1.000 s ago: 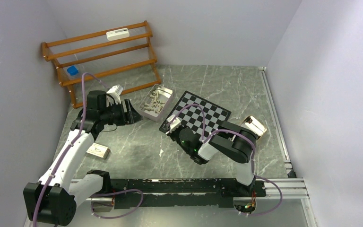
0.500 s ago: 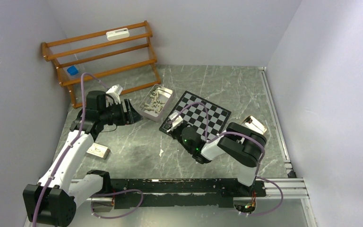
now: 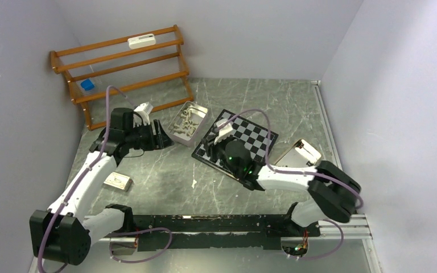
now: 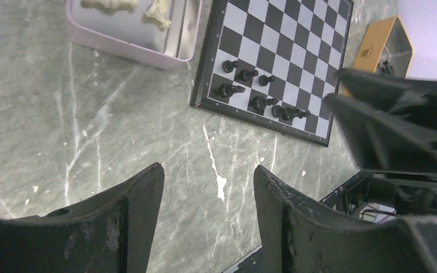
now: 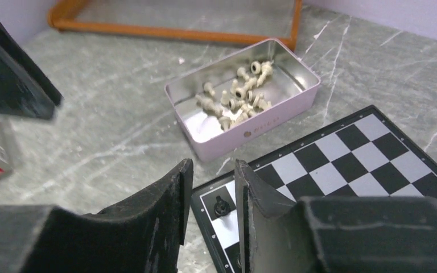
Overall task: Set up the chess pieces on the board
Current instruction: Place the chess piece on the chessboard, then adjust the chess piece on the chessboard.
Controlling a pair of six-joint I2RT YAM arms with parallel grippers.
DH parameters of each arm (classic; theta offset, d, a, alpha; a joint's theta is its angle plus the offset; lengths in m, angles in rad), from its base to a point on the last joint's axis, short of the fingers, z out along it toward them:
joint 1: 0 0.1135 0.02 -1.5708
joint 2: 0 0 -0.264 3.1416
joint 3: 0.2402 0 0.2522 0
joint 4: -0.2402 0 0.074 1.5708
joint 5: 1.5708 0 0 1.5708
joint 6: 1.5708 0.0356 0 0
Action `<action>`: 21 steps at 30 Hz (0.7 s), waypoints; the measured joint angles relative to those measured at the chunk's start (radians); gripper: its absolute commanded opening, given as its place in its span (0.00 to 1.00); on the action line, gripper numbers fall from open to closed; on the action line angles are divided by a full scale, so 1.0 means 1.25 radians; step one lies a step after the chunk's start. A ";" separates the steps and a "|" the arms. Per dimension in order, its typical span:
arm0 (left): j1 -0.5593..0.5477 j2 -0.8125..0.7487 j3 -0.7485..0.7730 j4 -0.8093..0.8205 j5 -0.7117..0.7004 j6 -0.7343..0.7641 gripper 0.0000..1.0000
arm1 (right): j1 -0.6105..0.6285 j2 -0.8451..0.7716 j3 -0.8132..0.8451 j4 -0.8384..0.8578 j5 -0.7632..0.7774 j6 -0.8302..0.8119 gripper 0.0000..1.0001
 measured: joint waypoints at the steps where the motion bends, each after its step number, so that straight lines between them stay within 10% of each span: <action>1: -0.014 0.011 0.003 0.004 -0.009 -0.003 0.60 | -0.006 -0.031 0.015 -0.047 -0.001 0.023 0.42; 21: -0.305 0.331 0.056 0.246 -0.149 -0.083 0.46 | -0.135 -0.442 0.060 -0.512 -0.064 0.202 0.97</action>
